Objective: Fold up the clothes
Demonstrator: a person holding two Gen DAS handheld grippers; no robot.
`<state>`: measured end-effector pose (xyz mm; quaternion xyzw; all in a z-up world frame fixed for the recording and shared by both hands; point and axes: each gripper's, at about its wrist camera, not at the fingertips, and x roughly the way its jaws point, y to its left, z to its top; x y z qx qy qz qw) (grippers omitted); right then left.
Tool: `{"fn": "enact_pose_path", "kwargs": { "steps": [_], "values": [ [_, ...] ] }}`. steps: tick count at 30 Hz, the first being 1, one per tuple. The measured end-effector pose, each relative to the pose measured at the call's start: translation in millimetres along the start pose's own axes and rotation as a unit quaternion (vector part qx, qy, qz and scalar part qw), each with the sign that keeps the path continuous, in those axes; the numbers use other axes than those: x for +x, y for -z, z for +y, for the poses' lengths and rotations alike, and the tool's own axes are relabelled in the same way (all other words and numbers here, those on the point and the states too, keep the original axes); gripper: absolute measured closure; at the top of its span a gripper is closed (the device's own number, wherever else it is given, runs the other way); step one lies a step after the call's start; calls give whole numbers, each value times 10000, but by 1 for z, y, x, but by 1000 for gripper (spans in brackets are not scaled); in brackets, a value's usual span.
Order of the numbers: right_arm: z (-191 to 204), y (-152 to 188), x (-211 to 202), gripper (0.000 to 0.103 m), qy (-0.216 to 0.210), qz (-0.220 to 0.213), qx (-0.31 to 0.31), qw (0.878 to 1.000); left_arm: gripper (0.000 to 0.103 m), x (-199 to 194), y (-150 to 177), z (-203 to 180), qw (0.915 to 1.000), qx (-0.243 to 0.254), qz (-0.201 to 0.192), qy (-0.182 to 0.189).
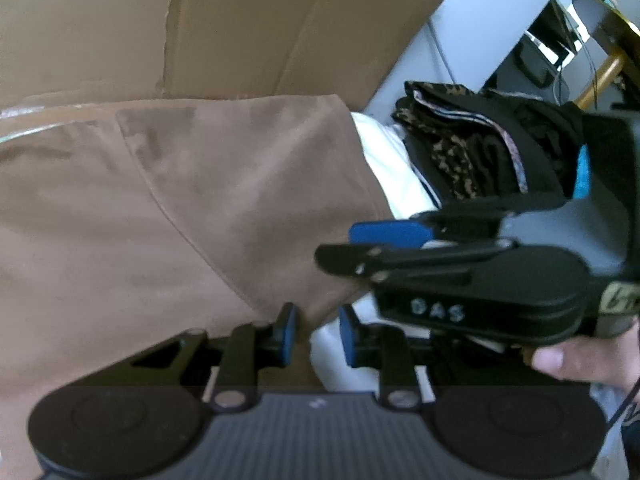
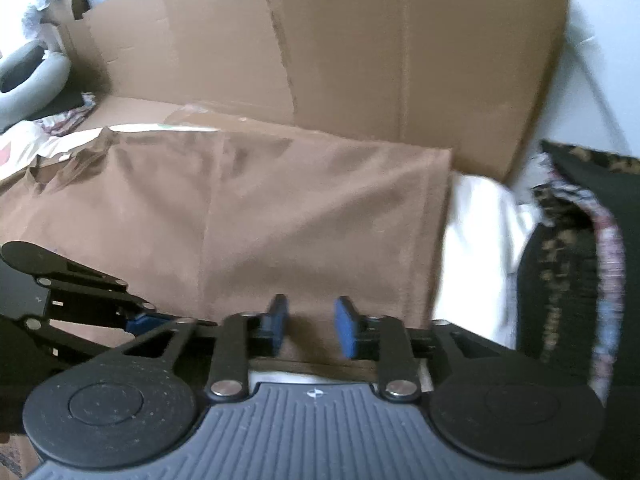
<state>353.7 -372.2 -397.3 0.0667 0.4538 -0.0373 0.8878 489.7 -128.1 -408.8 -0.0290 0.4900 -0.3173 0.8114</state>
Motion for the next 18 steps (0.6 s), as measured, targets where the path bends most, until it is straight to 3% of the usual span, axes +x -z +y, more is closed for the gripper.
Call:
{"fn": "enact_pose_path", "kwargs": {
  "steps": [10, 15, 18],
  "values": [
    [-17, 19, -2, 69, 344, 247, -72, 9991, 82, -30, -13, 3, 9993, 355, 99, 93],
    [-17, 20, -4, 69, 451, 319, -131, 9984, 82, -69, -40, 24, 9989, 474, -39, -26],
    [-20, 15, -6, 70, 432, 417, -97, 9981, 82, -106, -62, 45, 9979, 538, -241, -284]
  ]
}}
